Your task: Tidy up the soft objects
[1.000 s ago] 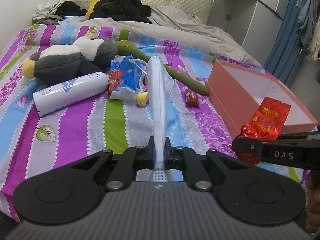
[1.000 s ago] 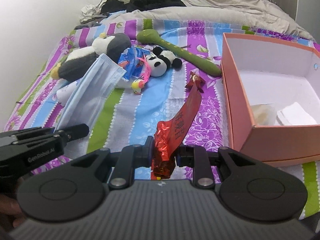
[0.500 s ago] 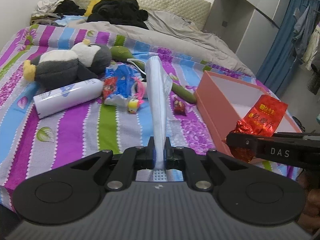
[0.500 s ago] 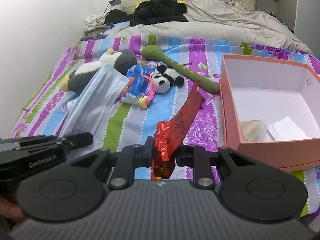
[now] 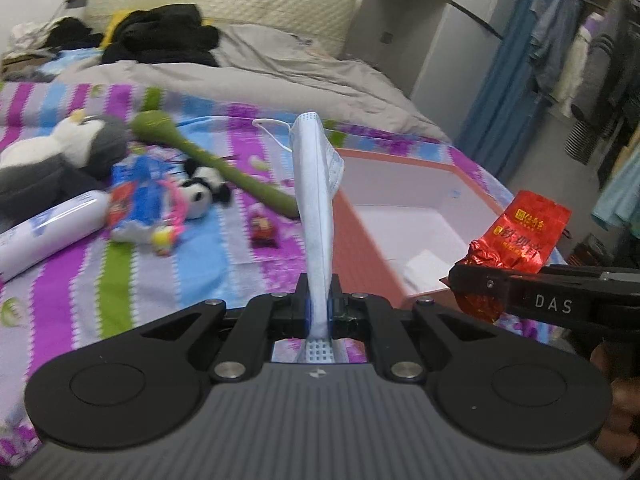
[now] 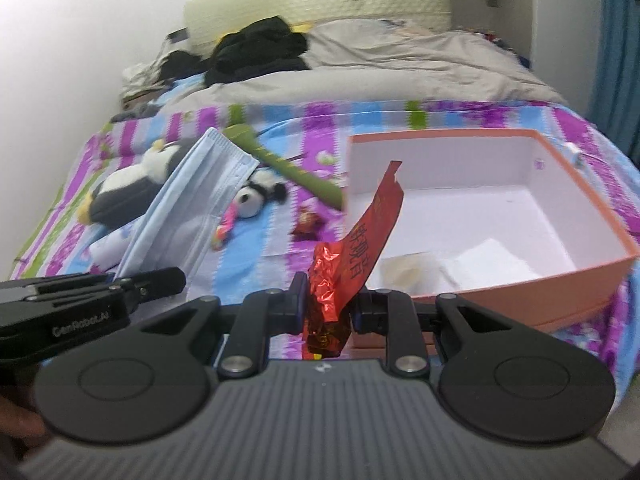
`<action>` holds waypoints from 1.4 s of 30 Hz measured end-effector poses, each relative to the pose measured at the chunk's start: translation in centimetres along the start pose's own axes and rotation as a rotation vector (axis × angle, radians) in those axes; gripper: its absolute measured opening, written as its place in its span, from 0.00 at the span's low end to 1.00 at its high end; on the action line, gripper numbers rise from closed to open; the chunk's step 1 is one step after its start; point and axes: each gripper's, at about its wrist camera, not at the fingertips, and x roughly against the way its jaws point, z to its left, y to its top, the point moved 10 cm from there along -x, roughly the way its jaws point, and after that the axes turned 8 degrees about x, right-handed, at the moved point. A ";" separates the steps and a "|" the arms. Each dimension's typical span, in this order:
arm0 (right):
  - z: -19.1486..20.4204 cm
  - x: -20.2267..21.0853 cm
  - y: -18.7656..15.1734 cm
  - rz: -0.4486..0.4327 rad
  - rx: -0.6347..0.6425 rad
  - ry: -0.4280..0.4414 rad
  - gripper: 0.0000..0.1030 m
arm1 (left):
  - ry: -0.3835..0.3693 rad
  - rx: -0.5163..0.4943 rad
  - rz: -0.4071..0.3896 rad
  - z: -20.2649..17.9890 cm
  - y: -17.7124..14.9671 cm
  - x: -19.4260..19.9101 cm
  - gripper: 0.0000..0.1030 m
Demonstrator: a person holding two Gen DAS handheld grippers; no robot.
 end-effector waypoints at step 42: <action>-20.3 -13.5 -0.8 0.212 -0.181 -0.148 0.42 | -0.112 -0.114 0.294 -12.1 2.9 -25.5 0.46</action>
